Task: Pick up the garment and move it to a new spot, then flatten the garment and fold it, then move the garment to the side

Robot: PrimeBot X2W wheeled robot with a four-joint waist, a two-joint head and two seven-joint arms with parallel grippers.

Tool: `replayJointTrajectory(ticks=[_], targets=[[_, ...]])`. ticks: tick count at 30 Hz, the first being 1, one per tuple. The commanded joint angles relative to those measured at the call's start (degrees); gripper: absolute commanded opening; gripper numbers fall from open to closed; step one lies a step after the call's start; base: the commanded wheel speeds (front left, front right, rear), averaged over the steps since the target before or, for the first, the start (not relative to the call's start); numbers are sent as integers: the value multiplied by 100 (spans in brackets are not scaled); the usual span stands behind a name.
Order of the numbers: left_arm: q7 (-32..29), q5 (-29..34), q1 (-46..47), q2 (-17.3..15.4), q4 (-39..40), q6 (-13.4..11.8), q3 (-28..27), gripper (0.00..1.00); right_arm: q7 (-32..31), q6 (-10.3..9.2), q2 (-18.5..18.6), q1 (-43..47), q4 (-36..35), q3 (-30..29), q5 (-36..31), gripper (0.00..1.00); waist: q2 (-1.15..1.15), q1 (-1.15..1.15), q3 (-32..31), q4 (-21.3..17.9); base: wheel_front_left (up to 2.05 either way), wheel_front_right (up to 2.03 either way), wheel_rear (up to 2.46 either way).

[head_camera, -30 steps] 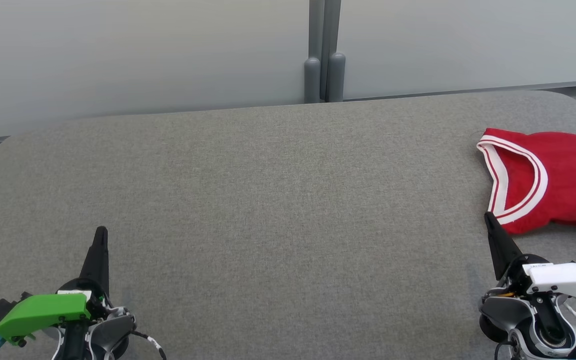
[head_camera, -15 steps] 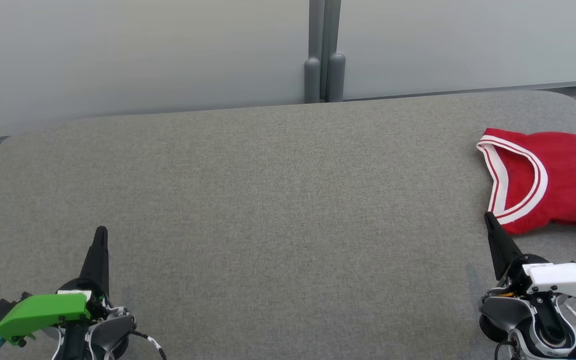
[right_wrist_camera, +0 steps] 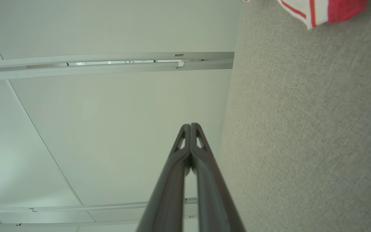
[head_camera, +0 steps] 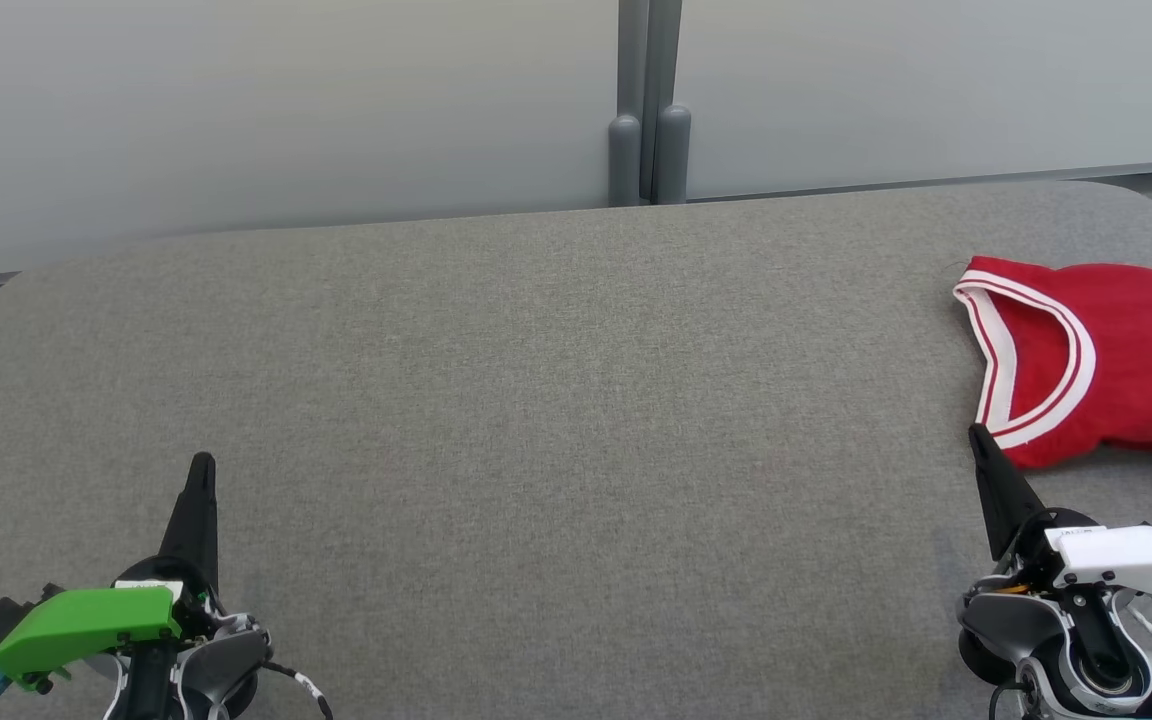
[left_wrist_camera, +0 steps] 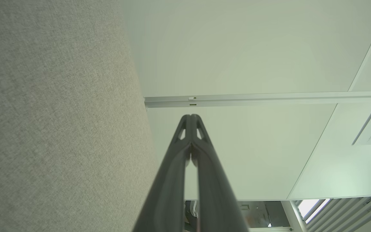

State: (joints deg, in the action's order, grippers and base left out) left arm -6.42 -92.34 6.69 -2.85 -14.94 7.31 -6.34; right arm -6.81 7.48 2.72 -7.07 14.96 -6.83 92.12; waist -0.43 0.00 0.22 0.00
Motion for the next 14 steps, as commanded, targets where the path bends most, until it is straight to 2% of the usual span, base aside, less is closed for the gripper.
replayJointTrajectory(ticks=[1,14], targets=[[3,-3,78,-1,18,33,-18,0,-20,2,30,-31,9,2,30,0,43,0,0,0,0,0,0],[3,-3,78,-1,18,33,-18,0,-19,2,30,-31,9,2,30,0,43,0,0,0,0,0,0]])
